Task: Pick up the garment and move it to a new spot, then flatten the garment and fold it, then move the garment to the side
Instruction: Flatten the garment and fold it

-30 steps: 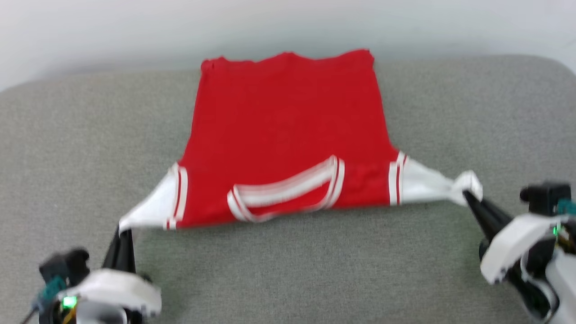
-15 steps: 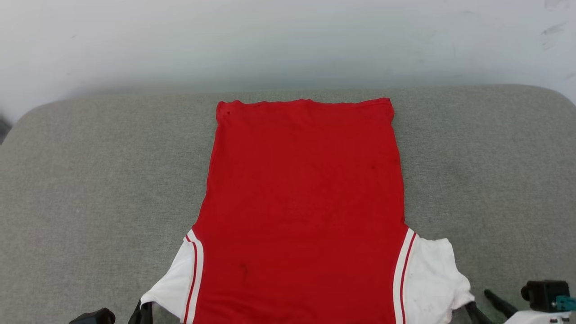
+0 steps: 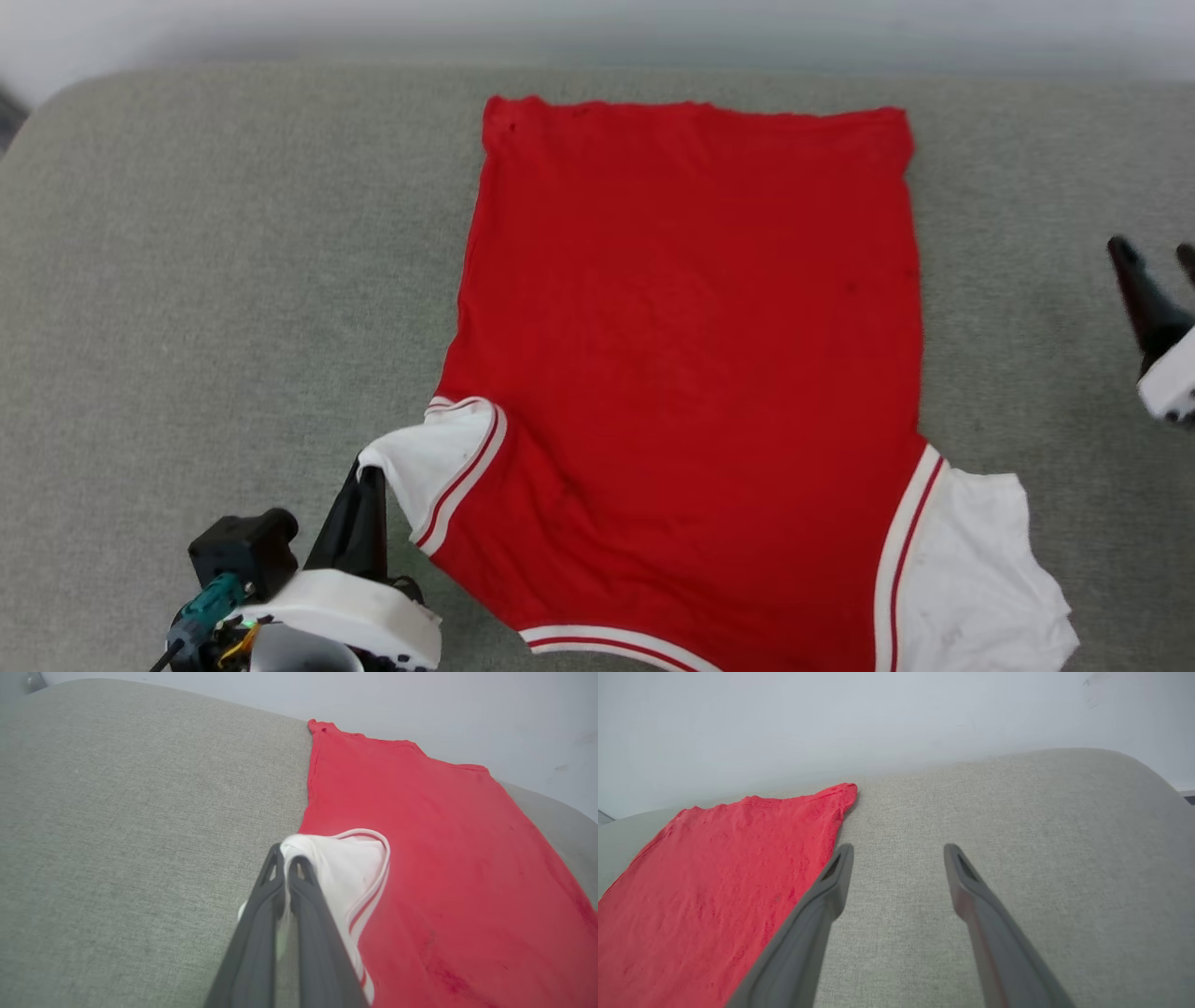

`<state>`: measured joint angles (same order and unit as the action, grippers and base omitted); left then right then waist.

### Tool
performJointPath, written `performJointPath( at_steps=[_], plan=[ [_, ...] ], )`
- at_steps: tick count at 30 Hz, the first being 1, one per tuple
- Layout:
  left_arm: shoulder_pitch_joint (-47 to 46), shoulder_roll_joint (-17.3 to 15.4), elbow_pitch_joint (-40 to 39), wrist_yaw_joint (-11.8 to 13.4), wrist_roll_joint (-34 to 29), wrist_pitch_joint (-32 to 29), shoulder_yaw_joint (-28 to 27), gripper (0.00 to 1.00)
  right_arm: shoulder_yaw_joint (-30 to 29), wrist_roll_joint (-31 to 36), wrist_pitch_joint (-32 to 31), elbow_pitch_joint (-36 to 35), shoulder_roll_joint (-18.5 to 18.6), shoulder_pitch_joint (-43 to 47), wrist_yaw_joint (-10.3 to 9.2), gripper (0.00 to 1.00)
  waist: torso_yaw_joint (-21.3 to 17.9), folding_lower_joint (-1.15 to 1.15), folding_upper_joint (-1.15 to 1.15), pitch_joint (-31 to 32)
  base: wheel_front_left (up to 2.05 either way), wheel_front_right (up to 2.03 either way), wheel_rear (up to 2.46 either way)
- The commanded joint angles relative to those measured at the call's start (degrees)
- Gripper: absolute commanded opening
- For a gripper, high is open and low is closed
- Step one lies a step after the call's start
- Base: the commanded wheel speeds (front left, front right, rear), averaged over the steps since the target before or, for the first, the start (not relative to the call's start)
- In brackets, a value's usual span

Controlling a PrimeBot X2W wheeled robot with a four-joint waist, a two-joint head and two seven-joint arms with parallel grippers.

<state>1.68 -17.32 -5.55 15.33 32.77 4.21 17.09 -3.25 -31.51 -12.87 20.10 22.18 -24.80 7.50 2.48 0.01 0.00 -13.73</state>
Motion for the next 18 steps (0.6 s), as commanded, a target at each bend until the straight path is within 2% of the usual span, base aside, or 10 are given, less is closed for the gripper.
performJointPath(
  at_steps=[1, 4, 10, 14, 18],
  plan=[
    [-1.4, 0.5, -0.4, -0.2, -0.6, 0.5, 0.4, 0.00, 0.0, -0.2, -0.8, 1.8, 0.9, -3.1, -0.02, 1.00, 4.2, -0.01, 0.00, -5.6, 0.00, 0.00, 0.00],
    [-4.2, 1.5, -1.4, -0.7, -1.6, 1.1, 1.9, 0.00, 1.1, -0.6, -4.7, 6.7, 3.4, -11.7, -0.02, 1.00, 6.8, -0.01, 0.00, -9.5, 0.00, 0.00, 0.00],
    [-9.4, 3.5, -2.3, -2.3, -4.3, 2.3, 5.9, 0.00, 4.4, -2.1, -17.3, 12.6, 9.6, -24.7, -0.02, 1.00, 13.2, -0.01, 0.00, -15.0, 0.00, 0.00, 0.00],
    [-11.5, 5.3, -2.3, -3.3, -5.1, 3.2, 8.0, 0.00, 5.4, -2.7, -25.5, 14.8, 11.8, -30.5, -0.02, 1.00, 16.4, -0.01, 0.00, -18.0, 0.00, 0.00, 0.00],
    [-12.8, 6.9, -1.8, -3.8, -5.3, 4.2, 9.6, 0.00, 5.1, -1.6, -31.9, 16.4, 12.4, -35.0, -0.02, 1.00, 18.9, -0.01, 0.00, -21.0, 0.00, 0.00, 0.00]
  ],
)
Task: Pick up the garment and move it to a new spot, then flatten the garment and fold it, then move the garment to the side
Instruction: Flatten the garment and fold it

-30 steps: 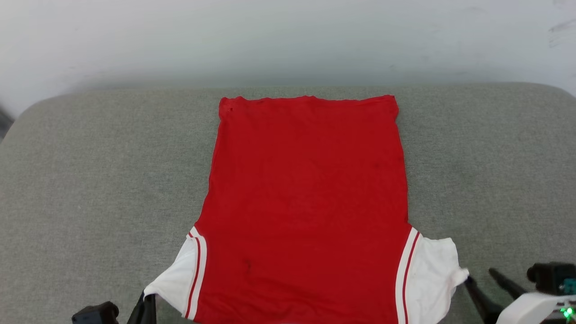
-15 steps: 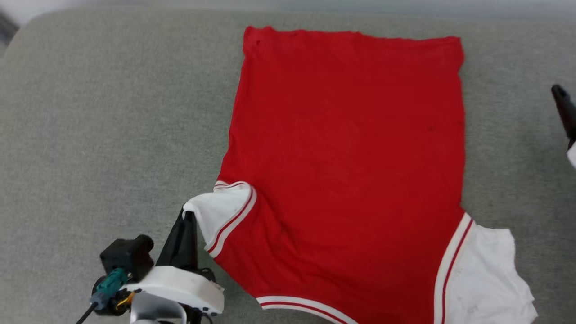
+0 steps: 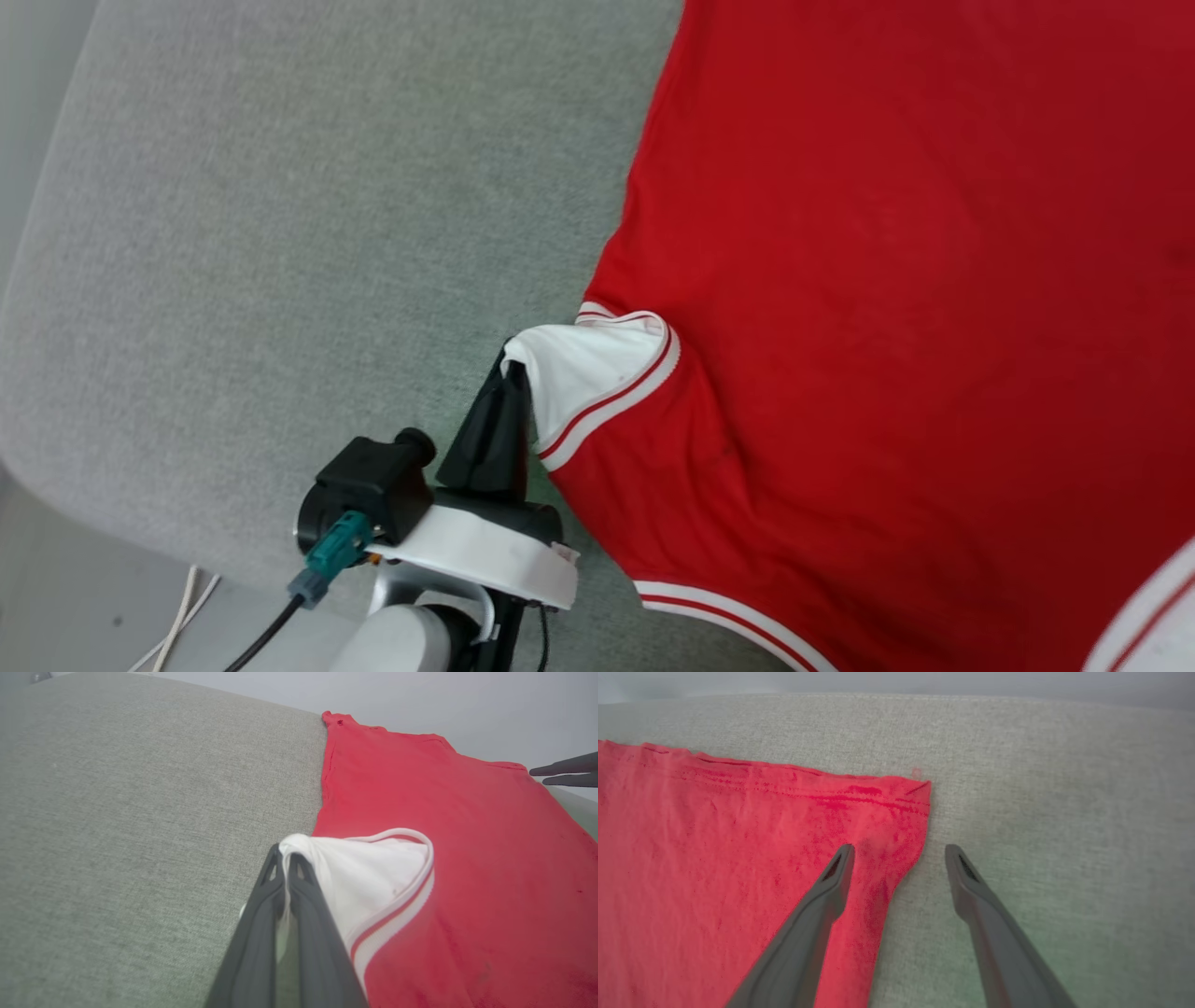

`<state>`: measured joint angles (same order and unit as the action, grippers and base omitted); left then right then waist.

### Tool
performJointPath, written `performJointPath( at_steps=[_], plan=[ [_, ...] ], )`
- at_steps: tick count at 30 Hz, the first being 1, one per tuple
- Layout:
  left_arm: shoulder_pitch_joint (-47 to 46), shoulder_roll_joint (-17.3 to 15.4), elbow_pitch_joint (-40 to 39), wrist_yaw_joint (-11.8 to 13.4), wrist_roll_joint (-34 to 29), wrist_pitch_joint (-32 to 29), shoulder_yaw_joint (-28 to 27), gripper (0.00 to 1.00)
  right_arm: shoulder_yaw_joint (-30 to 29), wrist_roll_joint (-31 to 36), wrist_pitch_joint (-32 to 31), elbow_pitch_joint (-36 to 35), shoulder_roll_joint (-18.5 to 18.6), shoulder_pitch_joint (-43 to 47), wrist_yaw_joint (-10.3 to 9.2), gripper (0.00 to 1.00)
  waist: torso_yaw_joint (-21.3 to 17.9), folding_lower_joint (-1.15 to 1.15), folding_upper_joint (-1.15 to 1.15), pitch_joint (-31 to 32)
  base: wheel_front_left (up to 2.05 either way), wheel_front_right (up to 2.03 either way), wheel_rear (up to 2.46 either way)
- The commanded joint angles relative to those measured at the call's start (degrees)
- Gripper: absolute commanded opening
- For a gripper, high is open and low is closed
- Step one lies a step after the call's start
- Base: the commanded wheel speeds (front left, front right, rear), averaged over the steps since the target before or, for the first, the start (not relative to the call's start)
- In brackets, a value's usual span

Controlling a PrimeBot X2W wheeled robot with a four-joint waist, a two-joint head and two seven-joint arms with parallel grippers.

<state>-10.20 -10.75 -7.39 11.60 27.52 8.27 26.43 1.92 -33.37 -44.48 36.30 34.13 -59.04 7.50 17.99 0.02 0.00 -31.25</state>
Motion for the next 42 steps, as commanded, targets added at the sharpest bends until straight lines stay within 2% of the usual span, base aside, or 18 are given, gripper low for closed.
performJointPath(
  at_steps=[1, 8, 9, 10, 13, 18, 21, 26, 30, 35, 37, 38, 39, 40, 42],
  plan=[
    [-1.2, 0.6, 0.4, -0.3, 0.0, 0.5, 0.4, 0.00, -0.2, 0.5, -1.3, 0.6, 0.4, -1.3, -0.02, 1.00, 3.8, -0.02, 0.00, -4.0, 0.00, 0.00, 0.00],
    [-2.1, 2.1, 3.2, -1.4, 0.5, 2.0, 1.7, 0.00, -2.1, 3.4, -12.6, 7.8, -2.2, 0.3, -0.02, 1.00, 5.4, -0.02, 0.00, -5.1, 0.00, 0.00, 0.00],
    [-2.1, 2.3, 3.5, -1.5, 0.6, 2.1, 1.8, 0.00, -2.5, 4.1, -13.8, 8.6, -2.7, 0.8, -0.03, 0.42, 5.4, -0.02, 0.00, -5.0, 0.00, 0.00, 0.00],
    [-2.1, 2.4, 3.8, -1.6, 0.8, 2.2, 1.9, 0.00, -3.0, 4.8, -14.5, 9.0, -3.1, 1.1, -0.04, 0.00, 5.5, -0.02, 0.00, -4.8, 0.00, 0.00, 0.00],
    [-2.1, 2.5, 4.7, -1.9, 1.0, 2.5, 1.9, 0.00, -4.7, 6.7, -15.1, 8.4, -3.6, 1.3, -0.03, 0.00, 5.3, -0.02, 0.00, -3.5, 0.00, 0.00, 0.00],
    [-0.8, 1.4, 6.4, -1.6, 1.6, 2.1, 1.3, 0.00, -4.9, 9.6, -13.6, 4.0, -2.1, -0.4, -0.02, 0.00, 3.4, -0.02, 0.00, 1.6, 0.00, 0.00, 0.00],
    [0.5, 0.6, 7.3, -1.3, 2.4, 1.7, 0.5, 0.00, -2.8, 10.0, -13.8, 0.1, -0.6, -0.4, -0.02, 0.00, 1.3, -0.02, 0.00, 5.6, 0.00, 0.00, 0.00],
    [3.8, -1.5, 8.7, -0.1, 4.1, 0.8, -1.6, 0.00, 2.3, 7.8, -14.1, -7.5, 2.1, 5.9, -0.02, 0.00, -3.8, -0.02, 0.00, 13.1, 0.00, 0.00, 0.00],
    [7.0, -3.3, 9.0, 1.2, 5.6, 0.2, -3.9, 0.00, 4.0, 4.3, -13.6, -15.5, 4.8, 14.8, -0.02, 0.00, -8.3, -0.02, 0.00, 18.0, 0.00, 0.00, 0.00],
    [11.4, -5.6, 8.6, 2.5, 7.6, -0.4, -6.7, 0.00, 2.6, 1.5, -14.5, -25.6, 7.6, 31.0, -0.02, 0.00, -13.6, -0.02, 0.00, 22.0, 0.00, 0.00, 0.00],
    [13.2, -6.5, 8.7, 3.0, 8.3, -0.6, -7.8, 0.00, 2.0, 0.5, -14.9, -28.5, 6.9, 39.2, -0.02, 0.00, -15.9, -0.02, 0.00, 23.7, 0.00, 0.00, 0.00],
    [13.2, -6.5, 8.7, 3.0, 8.3, -0.6, -7.8, 0.00, 2.0, 0.5, -14.9, -28.5, 6.9, 39.2, -0.02, 0.00, -15.9, -0.02, 0.00, 23.7, 0.00, 0.00, 0.00],
    [14.5, -7.0, 8.3, 3.3, 8.9, -1.0, -8.2, 0.00, 0.3, -0.2, -15.1, -31.0, 5.6, 47.0, -0.02, 0.00, -17.4, -0.02, 0.00, 24.9, 0.00, 0.00, 0.00],
    [14.5, -7.0, 8.3, 3.3, 8.9, -1.0, -8.2, 0.00, 0.3, -0.2, -15.1, -31.0, 5.6, 47.0, -0.02, 0.00, -17.4, -0.02, 0.00, 24.9, 0.00, 0.00, 0.00],
    [15.7, -7.7, 8.2, 3.7, 9.3, -1.5, -8.8, 0.00, -1.4, -0.9, -15.1, -32.8, 3.2, 54.3, -0.02, 0.00, -18.7, -0.02, 0.00, 25.8, 0.00, 0.00, 0.00]
  ],
)
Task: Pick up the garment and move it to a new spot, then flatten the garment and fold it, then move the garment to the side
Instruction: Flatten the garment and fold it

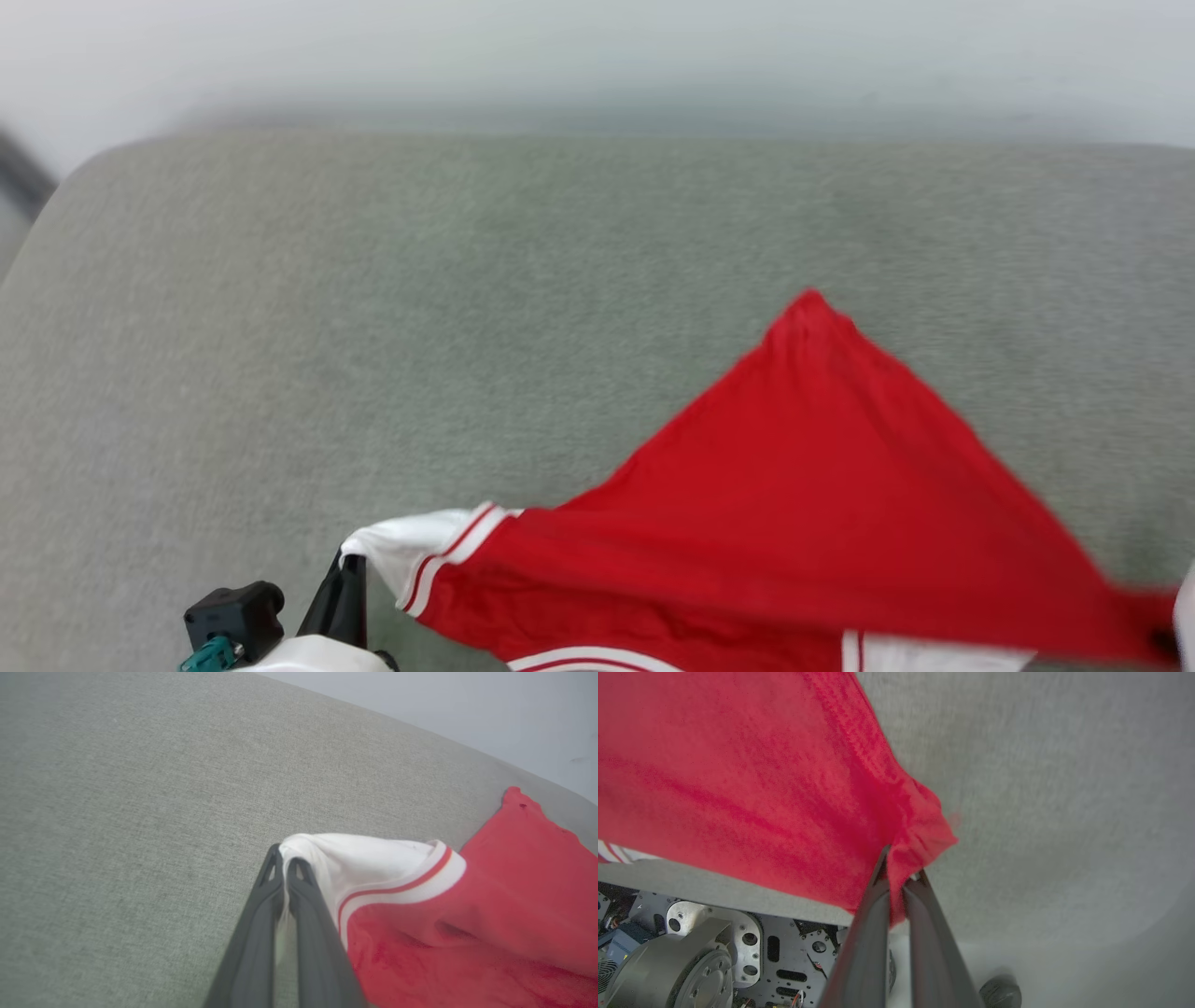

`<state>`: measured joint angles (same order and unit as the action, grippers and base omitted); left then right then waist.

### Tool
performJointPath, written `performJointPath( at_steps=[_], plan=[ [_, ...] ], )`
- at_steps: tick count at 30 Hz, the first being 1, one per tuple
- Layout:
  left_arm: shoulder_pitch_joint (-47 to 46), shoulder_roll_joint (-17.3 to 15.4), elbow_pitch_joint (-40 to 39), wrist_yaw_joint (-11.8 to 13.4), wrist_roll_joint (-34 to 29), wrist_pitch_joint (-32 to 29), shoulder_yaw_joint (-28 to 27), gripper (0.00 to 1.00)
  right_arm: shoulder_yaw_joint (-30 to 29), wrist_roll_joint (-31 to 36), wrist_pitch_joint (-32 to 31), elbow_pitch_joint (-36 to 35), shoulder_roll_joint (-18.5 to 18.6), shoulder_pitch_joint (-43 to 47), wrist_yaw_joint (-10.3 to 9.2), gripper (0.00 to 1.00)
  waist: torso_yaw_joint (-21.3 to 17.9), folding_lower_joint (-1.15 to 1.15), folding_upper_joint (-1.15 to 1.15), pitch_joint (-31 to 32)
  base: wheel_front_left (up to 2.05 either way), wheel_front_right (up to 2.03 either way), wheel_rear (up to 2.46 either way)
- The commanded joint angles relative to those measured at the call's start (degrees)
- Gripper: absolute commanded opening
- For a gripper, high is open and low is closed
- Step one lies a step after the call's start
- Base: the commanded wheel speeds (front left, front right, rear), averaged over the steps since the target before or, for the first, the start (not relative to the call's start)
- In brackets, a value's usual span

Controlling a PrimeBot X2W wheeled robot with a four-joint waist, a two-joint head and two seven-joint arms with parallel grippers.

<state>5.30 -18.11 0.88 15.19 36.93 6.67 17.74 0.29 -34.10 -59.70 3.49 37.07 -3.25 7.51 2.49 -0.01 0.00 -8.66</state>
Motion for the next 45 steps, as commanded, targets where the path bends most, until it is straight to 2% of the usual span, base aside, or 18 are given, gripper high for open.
performJointPath(
  at_steps=[1, 4, 5, 6, 7, 9, 12, 14, 18, 20, 22, 26, 34, 40, 45],
  plan=[
    [0.6, -0.6, -0.2, 0.1, 0.1, -0.2, -0.3, 0.00, -0.6, -0.6, 0.0, -0.4, -1.4, 2.2, -0.04, 0.00, -3.9, 0.01, 0.00, 3.6, 0.00, 0.00, 0.00],
    [1.5, -1.0, -0.5, 0.3, 0.5, -0.8, -0.4, 0.00, -2.7, -0.7, 0.6, -1.4, -6.2, 10.4, -0.03, 0.00, -5.3, 0.01, 0.00, 4.3, 0.00, 0.00, 0.00],
    [1.5, -1.2, -0.6, 0.3, 0.5, -1.2, -0.3, 0.00, -3.2, -0.4, 0.9, -1.4, -7.6, 12.3, -0.04, 0.16, -5.7, 0.01, 0.00, 4.4, 0.00, 0.00, 0.00],
    [1.4, -1.4, -0.8, 0.3, 0.4, -1.4, -0.3, 0.00, -3.6, -0.4, 1.4, -1.5, -9.2, 13.7, -0.03, 0.46, -6.0, 0.01, 0.00, 4.4, 0.00, 0.00, 0.00],
    [1.4, -1.6, -1.0, 0.3, 0.5, -1.7, -0.3, 0.00, -4.2, -0.5, 2.5, -1.6, -10.9, 14.4, -0.03, 1.00, -6.4, 0.01, 0.00, 4.4, 0.00, 0.00, 0.00],
    [1.6, -2.1, -1.5, 0.6, 0.4, -2.3, -0.3, 0.00, -5.2, 0.0, 6.7, -2.1, -13.8, 14.4, -0.03, 1.00, -7.6, 0.01, 0.00, 4.2, 0.00, 0.00, 0.00],
    [1.1, -2.5, -2.3, 0.9, 0.1, -2.8, -0.2, 0.00, -6.1, 1.3, 14.7, -3.2, -15.1, 11.5, -0.03, 1.00, -8.3, 0.01, 0.00, 3.6, 0.00, 0.00, 0.00],
    [0.5, -2.8, -2.8, 1.0, -0.1, -3.3, -0.1, 0.00, -7.0, 2.8, 22.9, -3.7, -15.5, 8.5, -0.03, 1.00, -8.5, 0.01, 0.00, 3.0, 0.00, 0.00, 0.00],
    [-1.3, -3.2, -4.1, 1.3, -1.0, -4.0, 0.5, 0.00, -6.8, 3.0, 35.5, -1.3, -16.9, 2.6, -0.03, 1.00, -8.3, 0.01, 0.00, 1.3, 0.00, 0.00, 0.00],
    [-2.4, -3.1, -4.7, 1.4, -1.5, -4.2, 0.9, 0.00, -5.9, 2.7, 39.3, 0.5, -17.6, -1.2, -0.03, 1.00, -8.1, 0.01, 0.00, 0.1, 0.00, 0.00, 0.00],
    [-3.3, -3.0, -5.1, 1.2, -2.0, -4.2, 1.5, 0.00, -4.7, 2.6, 40.5, 2.7, -17.9, -4.6, -0.03, 1.00, -7.5, 0.01, 0.00, -1.0, 0.00, 0.00, 0.00],
    [-6.9, -2.6, -6.0, 0.5, -3.3, -4.2, 2.9, 0.00, -0.8, -0.1, 35.9, 6.7, -15.5, -12.2, -0.03, 1.00, -5.2, 0.01, 0.00, -4.7, 0.00, 0.00, 0.00],
    [-12.4, -1.8, -7.5, -0.3, -5.8, -4.2, 5.2, 0.00, 6.4, -3.0, 14.8, 12.3, -12.6, -26.6, -0.03, 1.00, -1.1, 0.01, 0.00, -11.7, 0.00, 0.00, 0.00],
    [-15.0, -0.8, -7.2, -0.7, -6.7, -3.8, 6.5, 0.00, 13.0, -3.5, 9.2, 15.9, -12.7, -33.2, -0.03, 1.00, 1.2, 0.01, 0.00, -15.3, 0.00, 0.00, 0.00],
    [-16.4, 0.0, -6.2, -1.0, -6.8, -3.4, 7.1, 0.00, 18.6, -4.6, 4.5, 22.0, -13.3, -33.6, -0.03, 1.00, 2.3, 0.01, 0.00, -16.5, 0.00, 0.00, 0.00]
  ],
)
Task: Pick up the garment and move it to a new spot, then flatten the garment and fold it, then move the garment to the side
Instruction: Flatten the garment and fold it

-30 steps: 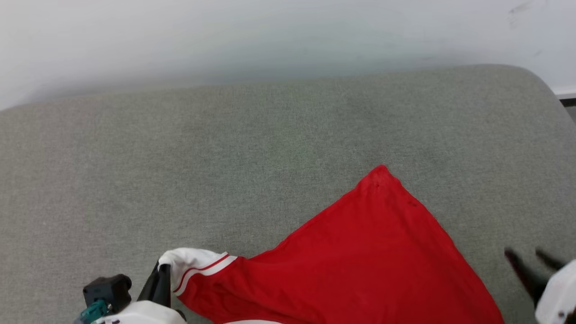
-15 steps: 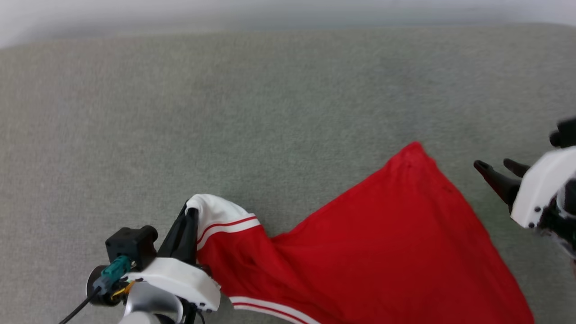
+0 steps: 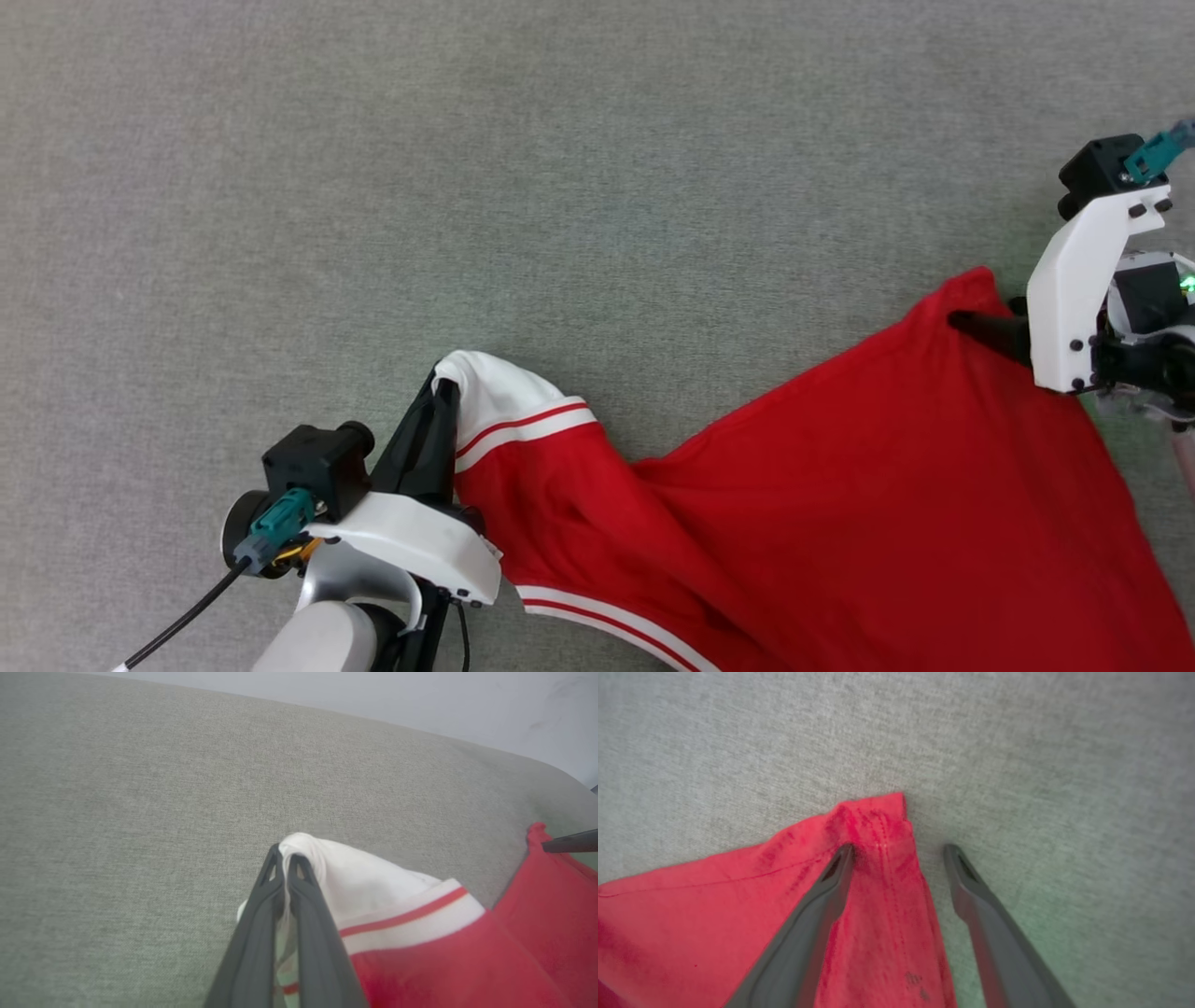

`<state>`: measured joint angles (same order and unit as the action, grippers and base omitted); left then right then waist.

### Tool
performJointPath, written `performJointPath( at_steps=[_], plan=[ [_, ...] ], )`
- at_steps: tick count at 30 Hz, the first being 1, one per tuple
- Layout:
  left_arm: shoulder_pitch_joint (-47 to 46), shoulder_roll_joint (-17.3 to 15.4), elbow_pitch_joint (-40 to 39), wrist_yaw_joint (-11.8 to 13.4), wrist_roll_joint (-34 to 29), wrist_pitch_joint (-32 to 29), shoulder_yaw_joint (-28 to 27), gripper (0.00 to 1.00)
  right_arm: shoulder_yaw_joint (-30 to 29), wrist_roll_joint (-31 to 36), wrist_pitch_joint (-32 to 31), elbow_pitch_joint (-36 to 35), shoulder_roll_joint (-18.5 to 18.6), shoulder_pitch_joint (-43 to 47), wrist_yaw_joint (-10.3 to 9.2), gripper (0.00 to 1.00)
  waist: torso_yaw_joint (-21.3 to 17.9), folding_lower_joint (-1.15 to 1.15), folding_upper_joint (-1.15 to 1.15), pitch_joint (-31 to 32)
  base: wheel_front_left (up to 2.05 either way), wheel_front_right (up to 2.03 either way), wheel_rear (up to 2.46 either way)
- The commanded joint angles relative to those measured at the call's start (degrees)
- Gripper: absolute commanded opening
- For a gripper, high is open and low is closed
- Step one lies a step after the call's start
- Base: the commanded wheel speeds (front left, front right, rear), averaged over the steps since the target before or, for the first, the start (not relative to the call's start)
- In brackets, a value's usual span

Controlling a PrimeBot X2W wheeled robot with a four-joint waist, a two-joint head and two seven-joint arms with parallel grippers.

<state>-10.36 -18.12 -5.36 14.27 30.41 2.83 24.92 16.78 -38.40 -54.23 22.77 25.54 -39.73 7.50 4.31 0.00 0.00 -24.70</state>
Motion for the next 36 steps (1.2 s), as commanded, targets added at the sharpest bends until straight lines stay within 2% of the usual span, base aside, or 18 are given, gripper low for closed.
performJointPath(
  at_steps=[1, 2, 5, 8, 13, 19, 27, 33, 36],
  plan=[
    [-0.8, 0.1, 0.3, -0.1, -0.2, 0.4, 0.0, 0.00, 3.0, -0.7, -1.5, 3.6, -2.0, 3.0, -0.02, 0.29, 0.6, 0.00, 0.00, -0.5, 0.00, 0.00, 0.00],
    [-0.9, 0.2, 0.6, -0.2, -0.1, 0.6, 0.1, 0.00, 3.7, -0.9, -1.9, 4.4, -2.1, 2.9, -0.01, 0.00, 0.8, 0.00, 0.00, -0.4, 0.00, 0.00, 0.00],
    [-0.9, 0.5, 1.4, -0.4, 0.3, 0.9, 0.0, 0.00, 5.1, -1.5, -0.7, 5.1, -2.1, 2.2, 0.01, 0.00, 0.9, 0.00, 0.00, 0.4, 0.00, 0.00, 0.00],
    [-0.5, 0.2, 2.2, -0.5, 0.7, 1.4, -0.4, 0.00, 5.2, -1.4, 3.1, 4.6, -1.3, 0.4, 0.00, 0.00, 0.7, 0.00, 0.00, 2.3, 0.00, 0.00, 0.00],
    [-0.4, -1.6, 3.3, -0.6, 1.3, 1.0, -1.9, 0.00, 5.1, 0.2, 11.1, 3.6, 0.1, -1.1, -0.02, 0.00, -0.9, 0.00, 0.00, 7.1, 0.00, 0.00, 0.00],
    [-4.4, -4.2, 4.9, -2.2, 3.3, -0.7, -4.6, 0.00, 4.7, 2.5, 18.9, 5.6, -1.4, -1.5, -0.02, 0.00, -4.0, 0.00, 0.00, 13.1, 0.00, 0.00, 0.00],
    [-17.6, -5.0, 13.5, -5.0, 4.5, -3.5, -6.1, 0.00, 3.6, 5.5, 26.5, 10.2, -3.9, -6.5, -0.02, 0.00, -7.3, 0.00, 0.00, 16.8, 0.00, 0.00, 0.00],
    [-29.7, -4.4, 22.0, -6.6, 3.8, -3.3, -6.8, 0.00, 2.9, 7.2, 31.5, 12.8, -4.9, -13.3, -0.02, 0.00, -8.6, 0.00, 0.00, 15.2, 0.00, 0.00, 0.00],
    [-41.0, -4.0, 28.7, -7.7, 2.4, -1.6, -7.2, 0.00, 2.3, 8.0, 36.0, 14.1, -4.6, -20.7, -0.02, 0.00, -9.1, 0.00, 0.00, 11.7, 0.00, 0.00, 0.00]
  ],
)
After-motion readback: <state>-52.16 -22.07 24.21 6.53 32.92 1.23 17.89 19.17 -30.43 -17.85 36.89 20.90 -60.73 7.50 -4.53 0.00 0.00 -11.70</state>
